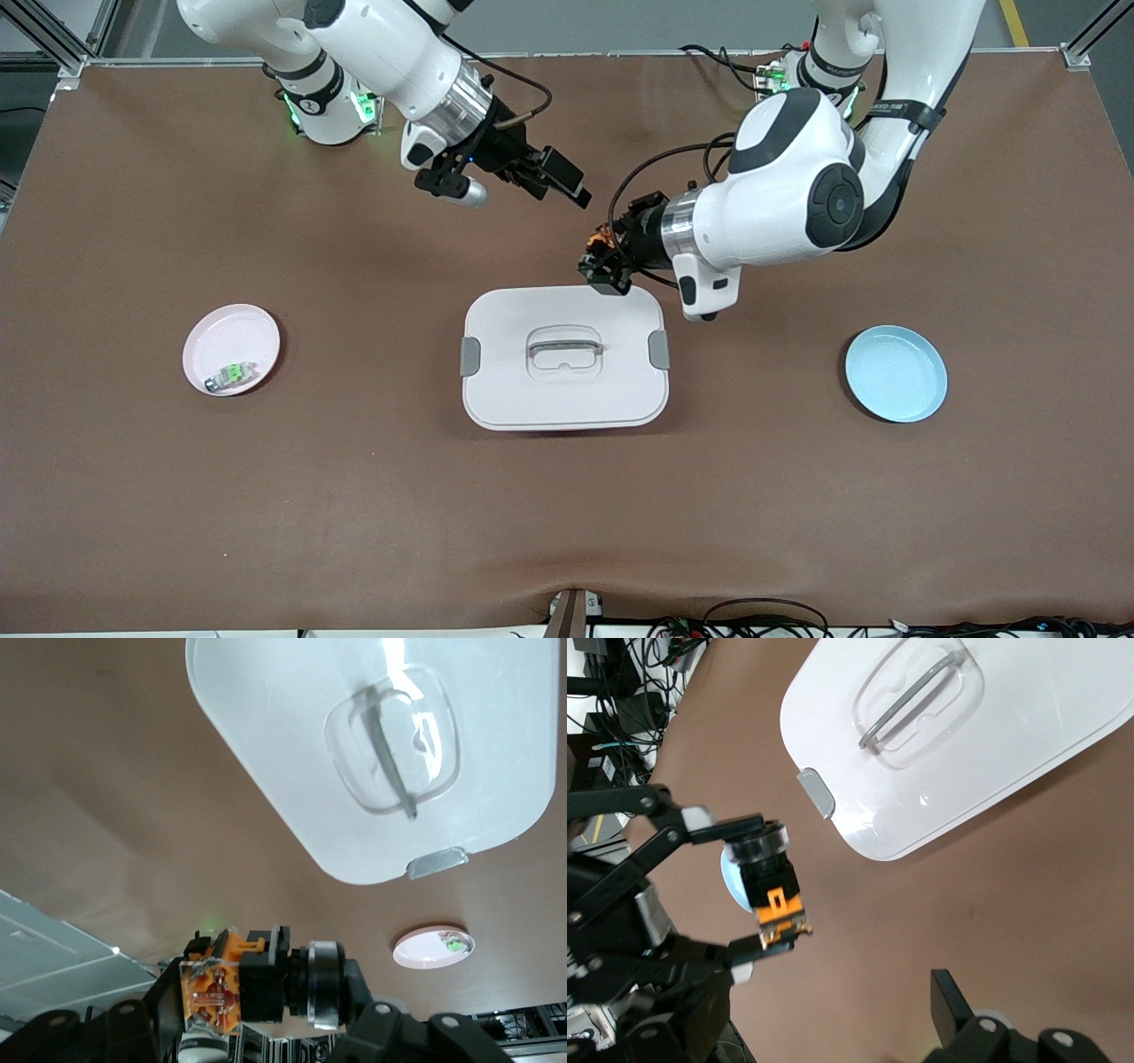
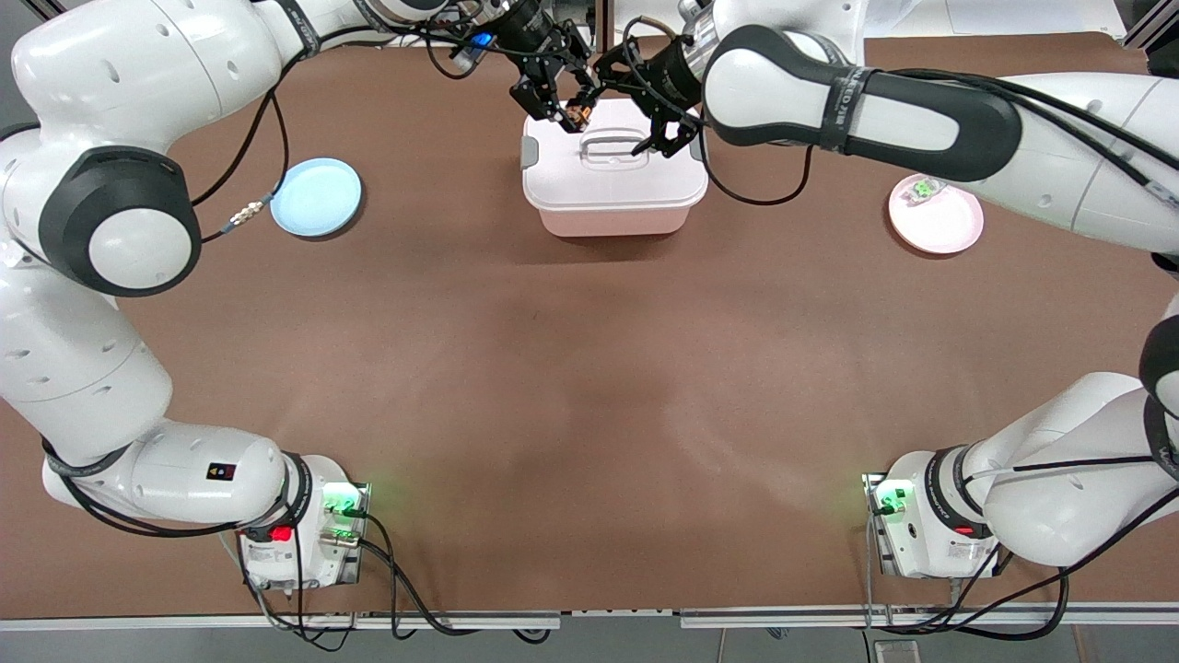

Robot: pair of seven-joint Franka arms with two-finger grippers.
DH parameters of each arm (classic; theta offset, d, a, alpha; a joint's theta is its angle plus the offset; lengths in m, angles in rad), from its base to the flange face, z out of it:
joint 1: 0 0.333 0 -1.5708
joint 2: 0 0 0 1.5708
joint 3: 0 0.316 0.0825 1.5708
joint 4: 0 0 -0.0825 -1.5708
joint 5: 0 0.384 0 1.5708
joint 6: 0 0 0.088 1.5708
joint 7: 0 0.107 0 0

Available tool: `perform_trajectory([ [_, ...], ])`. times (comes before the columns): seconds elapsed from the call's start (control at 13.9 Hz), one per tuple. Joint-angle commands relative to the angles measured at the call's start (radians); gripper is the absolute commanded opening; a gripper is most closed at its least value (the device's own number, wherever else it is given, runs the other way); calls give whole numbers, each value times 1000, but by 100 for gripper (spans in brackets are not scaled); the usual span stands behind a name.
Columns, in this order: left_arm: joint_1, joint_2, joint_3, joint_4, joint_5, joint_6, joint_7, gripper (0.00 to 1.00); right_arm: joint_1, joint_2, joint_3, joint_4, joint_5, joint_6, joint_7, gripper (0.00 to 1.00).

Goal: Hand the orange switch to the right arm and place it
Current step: 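Grasp the orange switch with the right gripper beside the left gripper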

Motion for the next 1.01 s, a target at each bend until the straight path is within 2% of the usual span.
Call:
perform_trajectory([
  [0.0, -9, 15, -6, 31, -44, -26, -17, 0, 12, 9, -9, 4, 41, 10, 6, 100],
  [0.14, -12, 18, -6, 31, -47, -46, -17, 0, 12, 14, -11, 6, 95, 28, 6, 100],
  [0.5, -35, 23, -7, 31, -55, -54, -37, 0, 27, 45, -11, 7, 97, 85, 6, 100],
  [0.94, -50, 23, -7, 31, -58, -54, -40, 0, 29, 57, -11, 9, 88, 84, -33, 100],
])
